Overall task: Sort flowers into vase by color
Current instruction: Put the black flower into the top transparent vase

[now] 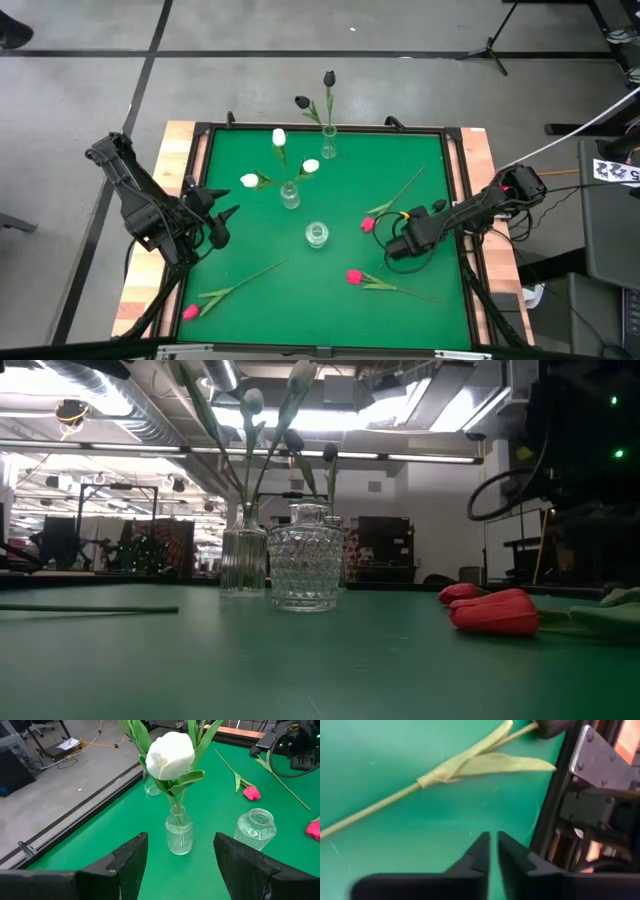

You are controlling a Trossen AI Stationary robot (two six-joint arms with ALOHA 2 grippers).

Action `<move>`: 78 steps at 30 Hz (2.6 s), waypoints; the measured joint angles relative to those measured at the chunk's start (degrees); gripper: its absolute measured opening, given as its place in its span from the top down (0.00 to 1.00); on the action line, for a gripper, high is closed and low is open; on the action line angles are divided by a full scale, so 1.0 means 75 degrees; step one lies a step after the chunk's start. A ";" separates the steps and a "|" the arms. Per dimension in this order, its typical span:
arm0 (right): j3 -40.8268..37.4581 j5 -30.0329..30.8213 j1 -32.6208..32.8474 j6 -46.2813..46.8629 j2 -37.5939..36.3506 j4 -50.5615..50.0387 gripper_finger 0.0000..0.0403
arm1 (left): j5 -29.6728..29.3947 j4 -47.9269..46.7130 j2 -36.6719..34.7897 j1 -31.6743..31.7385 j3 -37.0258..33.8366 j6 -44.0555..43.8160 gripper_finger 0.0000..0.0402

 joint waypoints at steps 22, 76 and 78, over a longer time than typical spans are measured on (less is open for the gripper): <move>-0.1063 0.2458 -0.1673 -0.2323 0.0003 0.3046 0.99 | 0.0000 0.0003 -0.0001 0.0000 0.0000 0.0015 0.44; 0.0170 0.1775 -0.2262 0.0520 -0.0302 0.3436 0.44 | -0.0029 0.0009 0.0000 0.0000 0.0000 0.0029 0.44; 0.0173 0.1719 -0.2259 0.0523 -0.0114 0.3733 0.44 | -0.0029 0.0010 0.0000 0.0000 -0.0002 0.0070 0.44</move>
